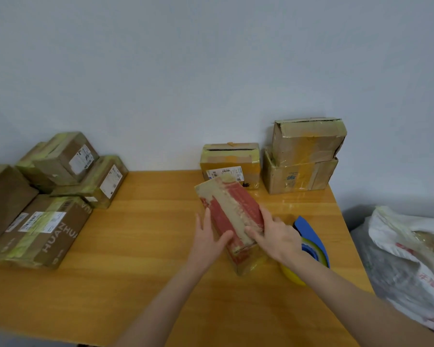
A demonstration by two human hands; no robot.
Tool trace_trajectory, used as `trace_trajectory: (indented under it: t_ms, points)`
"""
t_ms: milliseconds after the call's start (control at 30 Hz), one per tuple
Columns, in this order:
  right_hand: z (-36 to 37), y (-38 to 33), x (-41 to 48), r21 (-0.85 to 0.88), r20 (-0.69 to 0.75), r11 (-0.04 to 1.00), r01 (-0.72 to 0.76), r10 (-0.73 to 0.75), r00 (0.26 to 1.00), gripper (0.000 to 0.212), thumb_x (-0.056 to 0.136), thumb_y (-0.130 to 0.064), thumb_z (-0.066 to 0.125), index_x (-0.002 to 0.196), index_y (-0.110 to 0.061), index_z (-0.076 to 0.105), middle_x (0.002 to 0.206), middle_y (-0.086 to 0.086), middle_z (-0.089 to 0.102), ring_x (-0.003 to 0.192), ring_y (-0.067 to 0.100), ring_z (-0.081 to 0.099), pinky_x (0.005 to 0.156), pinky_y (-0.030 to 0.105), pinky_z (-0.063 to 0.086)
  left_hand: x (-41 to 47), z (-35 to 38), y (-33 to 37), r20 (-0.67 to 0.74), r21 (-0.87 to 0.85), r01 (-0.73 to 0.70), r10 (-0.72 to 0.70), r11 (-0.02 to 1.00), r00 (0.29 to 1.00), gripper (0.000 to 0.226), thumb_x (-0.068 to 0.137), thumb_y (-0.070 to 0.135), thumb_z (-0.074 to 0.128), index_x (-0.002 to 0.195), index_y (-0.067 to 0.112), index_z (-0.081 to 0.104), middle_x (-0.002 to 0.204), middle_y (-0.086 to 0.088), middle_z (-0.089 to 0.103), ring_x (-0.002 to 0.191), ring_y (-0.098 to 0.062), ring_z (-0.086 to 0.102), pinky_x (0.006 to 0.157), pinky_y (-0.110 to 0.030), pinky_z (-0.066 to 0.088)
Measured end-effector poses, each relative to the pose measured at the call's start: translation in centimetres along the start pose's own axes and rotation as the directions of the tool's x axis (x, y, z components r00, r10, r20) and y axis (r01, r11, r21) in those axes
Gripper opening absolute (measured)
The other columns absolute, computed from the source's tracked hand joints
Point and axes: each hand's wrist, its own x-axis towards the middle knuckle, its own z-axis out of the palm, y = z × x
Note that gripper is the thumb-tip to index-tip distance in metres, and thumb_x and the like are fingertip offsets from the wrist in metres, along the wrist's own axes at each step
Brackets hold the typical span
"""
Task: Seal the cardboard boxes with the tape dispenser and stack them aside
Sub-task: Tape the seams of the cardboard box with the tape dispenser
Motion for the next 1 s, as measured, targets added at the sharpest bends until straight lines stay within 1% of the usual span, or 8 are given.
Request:
trace_trajectory:
  t_ms: [200, 333, 400, 533, 700, 833, 933, 1000]
  points:
    - [-0.5, 3.9, -0.8, 0.183, -0.021, 0.982, -0.035, 0.04, 0.999, 0.055, 0.096, -0.062, 0.034, 0.137, -0.025, 0.039, 0.086, -0.002, 0.067, 0.068, 0.017, 0.06, 0.052, 0.031, 0.045, 0.9, 1.2, 1.7, 0.096, 0.077, -0.156, 0.149, 0.985, 0.984, 0.056, 0.098, 0.028, 0.052, 0.15, 0.026, 0.03, 0.161, -0.007, -0.005, 0.147, -0.024, 0.014, 0.117, -0.04, 0.025]
    - [0.2, 11.3, -1.2, 0.264, 0.047, 0.911, -0.315, 0.314, 0.948, 0.079, 0.085, -0.06, 0.061, 0.145, -0.016, 0.033, 0.136, 0.011, 0.049, 0.108, 0.029, 0.057, 0.081, 0.04, 0.052, 0.3, 2.9, 2.6, 0.103, 0.489, -0.313, 0.302, 0.814, 0.948, 0.055, 0.096, 0.054, 0.035, 0.148, 0.045, 0.021, 0.161, -0.003, -0.008, 0.148, -0.026, -0.002, 0.119, -0.052, 0.009]
    - [2.1, 14.1, -1.5, 0.24, 0.211, 0.873, -0.424, 0.379, 0.901, 0.088, 0.08, -0.061, 0.067, 0.145, -0.012, 0.034, 0.137, 0.013, 0.047, 0.11, 0.031, 0.057, 0.077, 0.038, 0.05, -0.3, 4.2, 2.4, 0.211, 0.61, -0.367, 0.302, 0.703, 0.93, 0.065, 0.09, 0.068, 0.029, 0.148, 0.051, 0.005, 0.159, 0.002, -0.013, 0.147, -0.026, -0.014, 0.117, -0.055, 0.0]
    - [5.5, 15.7, -1.3, 0.43, 0.378, 0.752, -0.5, 0.353, 0.856, 0.043, 0.085, -0.046, 0.07, 0.101, -0.007, 0.061, 0.073, 0.008, 0.058, 0.061, 0.021, 0.052, 0.056, 0.033, 0.04, 0.2, 3.9, 1.7, 0.214, 0.653, -0.386, 0.33, 0.651, 0.919, 0.064, 0.095, 0.054, 0.04, 0.145, 0.054, 0.001, 0.161, 0.004, -0.007, 0.148, -0.026, -0.011, 0.117, -0.053, 0.001]
    - [5.1, 15.0, -0.1, 0.467, 0.339, 0.714, -0.521, 0.4, 0.851, 0.032, 0.08, -0.022, 0.074, 0.066, -0.015, 0.046, 0.043, -0.003, 0.036, 0.038, 0.014, 0.034, 0.043, 0.026, 0.027, 0.9, 3.5, 1.0, 0.236, 0.624, -0.419, 0.352, 0.66, 0.906, 0.065, 0.095, 0.05, 0.045, 0.137, 0.059, -0.005, 0.155, 0.012, -0.012, 0.147, -0.021, -0.012, 0.117, -0.049, -0.004]
    - [3.8, 13.2, 0.6, 0.545, 0.417, 0.619, -0.566, 0.386, 0.823, 0.036, 0.075, -0.003, 0.068, 0.069, -0.014, 0.034, 0.049, 0.0, 0.032, 0.041, 0.015, 0.03, 0.045, 0.028, 0.024, 1.2, 3.0, 0.8, 0.251, 0.592, -0.448, 0.374, 0.671, 0.893, 0.066, 0.095, 0.045, 0.05, 0.137, 0.06, 0.002, 0.158, 0.014, -0.006, 0.147, -0.019, -0.012, 0.118, -0.05, -0.001]
    - [2.4, 12.5, 0.1, 0.618, 0.537, 0.472, -0.628, 0.33, 0.776, 0.013, 0.077, -0.001, 0.067, 0.077, -0.004, 0.054, 0.073, 0.013, 0.055, 0.064, 0.027, 0.053, 0.059, 0.037, 0.042, 1.4, 2.7, 0.8, 0.263, 0.582, -0.458, 0.377, 0.672, 0.888, 0.065, 0.095, 0.045, 0.05, 0.137, 0.059, 0.003, 0.159, 0.014, -0.004, 0.147, -0.018, -0.012, 0.119, -0.051, 0.0]
    - [0.7, 12.9, -0.3, 0.678, 0.526, 0.405, -0.614, 0.317, 0.789, 0.023, 0.075, 0.0, 0.069, 0.096, 0.007, 0.063, 0.089, 0.02, 0.063, 0.079, 0.034, 0.06, 0.07, 0.041, 0.048, 1.4, 2.3, 1.1, 0.285, 0.577, -0.463, 0.365, 0.673, 0.886, 0.064, 0.095, 0.045, 0.049, 0.139, 0.058, 0.004, 0.159, 0.014, -0.004, 0.147, -0.017, -0.013, 0.119, -0.05, -0.002]
